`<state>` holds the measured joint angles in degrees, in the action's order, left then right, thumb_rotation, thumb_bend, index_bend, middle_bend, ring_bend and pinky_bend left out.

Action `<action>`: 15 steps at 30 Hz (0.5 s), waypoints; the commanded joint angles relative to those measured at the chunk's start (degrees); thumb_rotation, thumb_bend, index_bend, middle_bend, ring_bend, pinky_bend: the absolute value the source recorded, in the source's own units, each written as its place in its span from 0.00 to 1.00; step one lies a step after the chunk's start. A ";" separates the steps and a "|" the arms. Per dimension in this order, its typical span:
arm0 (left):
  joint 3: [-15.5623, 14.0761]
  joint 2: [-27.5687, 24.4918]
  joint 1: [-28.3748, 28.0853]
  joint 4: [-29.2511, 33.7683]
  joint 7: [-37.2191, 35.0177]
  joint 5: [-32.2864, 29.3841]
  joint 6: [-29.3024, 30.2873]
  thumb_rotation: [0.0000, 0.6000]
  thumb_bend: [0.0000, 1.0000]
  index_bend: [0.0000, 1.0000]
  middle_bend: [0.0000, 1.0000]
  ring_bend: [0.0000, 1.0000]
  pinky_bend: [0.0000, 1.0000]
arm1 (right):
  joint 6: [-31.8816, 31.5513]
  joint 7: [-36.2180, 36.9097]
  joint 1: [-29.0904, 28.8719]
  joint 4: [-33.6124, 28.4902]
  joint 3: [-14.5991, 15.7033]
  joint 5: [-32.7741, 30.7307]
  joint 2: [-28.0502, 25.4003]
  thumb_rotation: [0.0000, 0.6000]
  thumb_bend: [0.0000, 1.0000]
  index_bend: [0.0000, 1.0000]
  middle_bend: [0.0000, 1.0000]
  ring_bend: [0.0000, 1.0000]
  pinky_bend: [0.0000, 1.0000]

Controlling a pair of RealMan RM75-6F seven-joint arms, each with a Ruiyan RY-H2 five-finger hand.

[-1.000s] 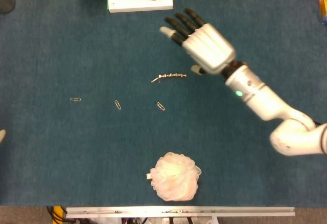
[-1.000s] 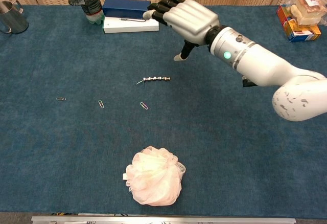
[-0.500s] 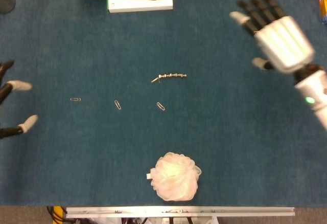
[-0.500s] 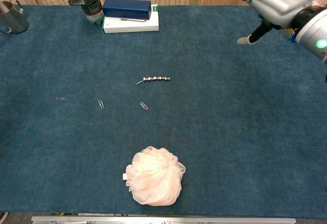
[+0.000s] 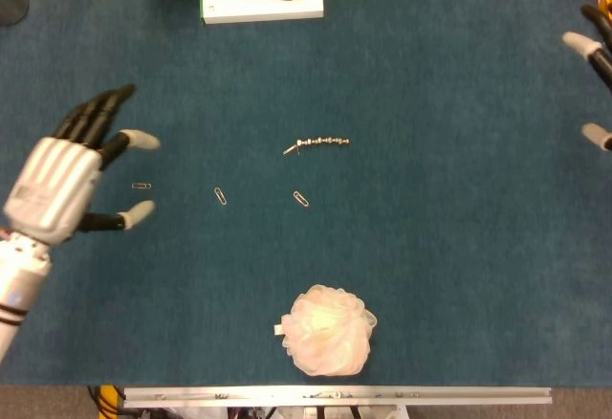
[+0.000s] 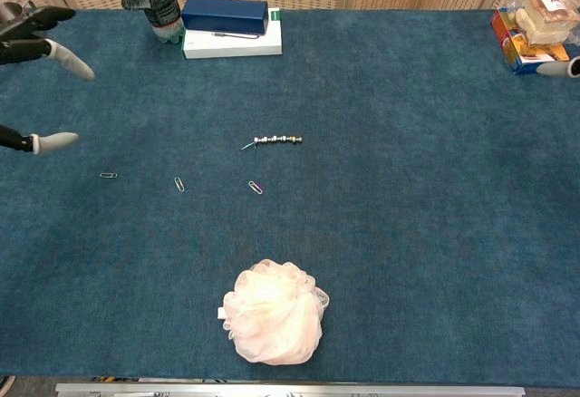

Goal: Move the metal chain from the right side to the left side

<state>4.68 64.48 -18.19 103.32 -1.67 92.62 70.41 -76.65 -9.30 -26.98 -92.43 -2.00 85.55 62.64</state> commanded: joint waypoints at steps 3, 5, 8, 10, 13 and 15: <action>1.59 2.07 -3.91 0.32 2.97 -0.71 -3.31 1.00 0.18 0.31 0.00 0.00 0.10 | -2.91 5.32 3.39 3.93 1.61 2.65 -0.44 1.00 0.01 0.24 0.10 0.00 0.04; 2.03 2.85 -5.20 0.10 3.44 -1.21 -4.56 1.00 0.18 0.31 0.00 0.00 0.10 | -3.71 6.42 4.38 4.87 1.77 2.84 -0.62 1.00 0.01 0.24 0.10 0.00 0.04; 2.63 4.25 -7.24 -0.38 4.73 -1.98 -6.47 1.00 0.18 0.31 0.00 0.00 0.10 | -5.09 8.68 5.88 6.23 1.92 3.27 -0.83 1.00 0.01 0.24 0.10 0.00 0.04; 3.09 5.30 -8.50 -0.57 5.70 -2.79 -7.55 1.00 0.18 0.31 0.00 0.00 0.09 | -5.62 10.38 6.80 7.40 2.27 3.75 -1.07 1.00 0.02 0.26 0.11 0.00 0.04; 3.87 6.95 -10.15 -1.08 6.63 -4.36 -8.85 1.00 0.18 0.31 0.00 0.00 0.08 | -6.38 11.61 8.07 8.76 2.44 3.89 -1.34 1.00 0.03 0.26 0.11 0.00 0.04; 4.33 7.89 -11.14 -1.46 7.09 -5.41 -9.69 1.00 0.18 0.32 0.00 0.00 0.07 | -6.92 12.26 8.76 9.23 2.29 3.77 -1.52 1.00 0.03 0.27 0.11 0.00 0.04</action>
<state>8.66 71.92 -28.88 102.14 5.07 87.67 61.17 -83.28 2.68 -18.53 -83.43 0.29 89.30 61.28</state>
